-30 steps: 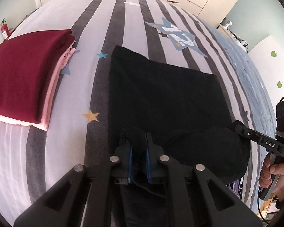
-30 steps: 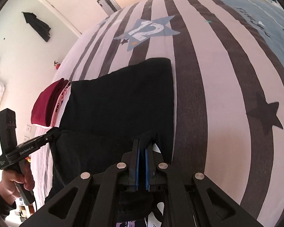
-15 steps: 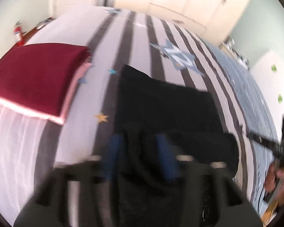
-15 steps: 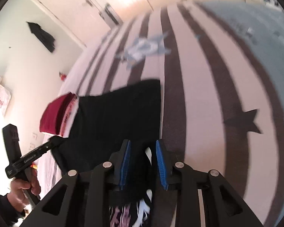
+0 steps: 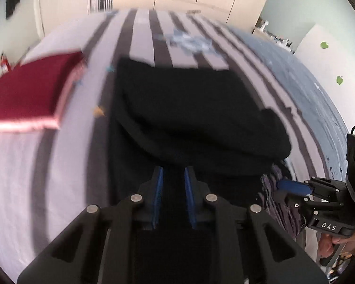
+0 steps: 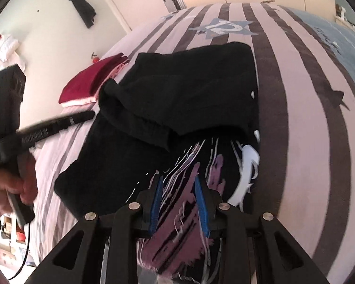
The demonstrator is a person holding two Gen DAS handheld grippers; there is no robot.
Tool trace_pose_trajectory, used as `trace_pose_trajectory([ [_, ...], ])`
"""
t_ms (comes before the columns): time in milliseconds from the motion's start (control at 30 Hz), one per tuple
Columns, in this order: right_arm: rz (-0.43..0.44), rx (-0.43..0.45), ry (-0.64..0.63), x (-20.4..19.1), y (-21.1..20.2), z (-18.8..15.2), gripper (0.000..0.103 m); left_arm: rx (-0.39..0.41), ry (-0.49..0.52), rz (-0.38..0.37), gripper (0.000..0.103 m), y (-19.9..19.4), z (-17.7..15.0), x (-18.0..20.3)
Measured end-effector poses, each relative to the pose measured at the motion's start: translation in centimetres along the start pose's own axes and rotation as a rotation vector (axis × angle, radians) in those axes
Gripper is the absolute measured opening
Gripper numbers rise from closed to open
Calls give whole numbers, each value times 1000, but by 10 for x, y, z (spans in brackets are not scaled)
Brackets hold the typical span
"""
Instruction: Fold clothes
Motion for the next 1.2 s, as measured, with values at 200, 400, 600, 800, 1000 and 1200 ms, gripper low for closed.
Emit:
trace_pose_trajectory([
  [200, -54, 12, -20, 4, 24, 14, 21, 4, -25, 18, 16, 7, 19, -10],
  [400, -53, 84, -22, 3, 27, 80, 21, 57, -44, 43, 16, 13, 77, -37],
  [600, -59, 175, 42, 11, 44, 205, 21, 83, -48, 127, 16, 28, 133, -74],
  [800, -31, 187, 140, 33, 29, 231, 30, 106, -68, 106, 18, 16, 128, -88],
  [1000, -76, 137, 89, 51, 36, 189, 38, 52, -41, 103, 36, 18, 87, -98],
  [1200, -88, 154, 98, 54, 54, 193, 38, 57, 12, 93, 36, 33, 94, -91],
])
Point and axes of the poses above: each gripper's, at about its wrist camera, not at the fingertips, and y roughly the way its jaws point, x to its right, z to its top, the point moved 9 cm from there along y, roughly the way its jaws point, and after that the axes turned 15 degrees about y, right-handed, at the moved point
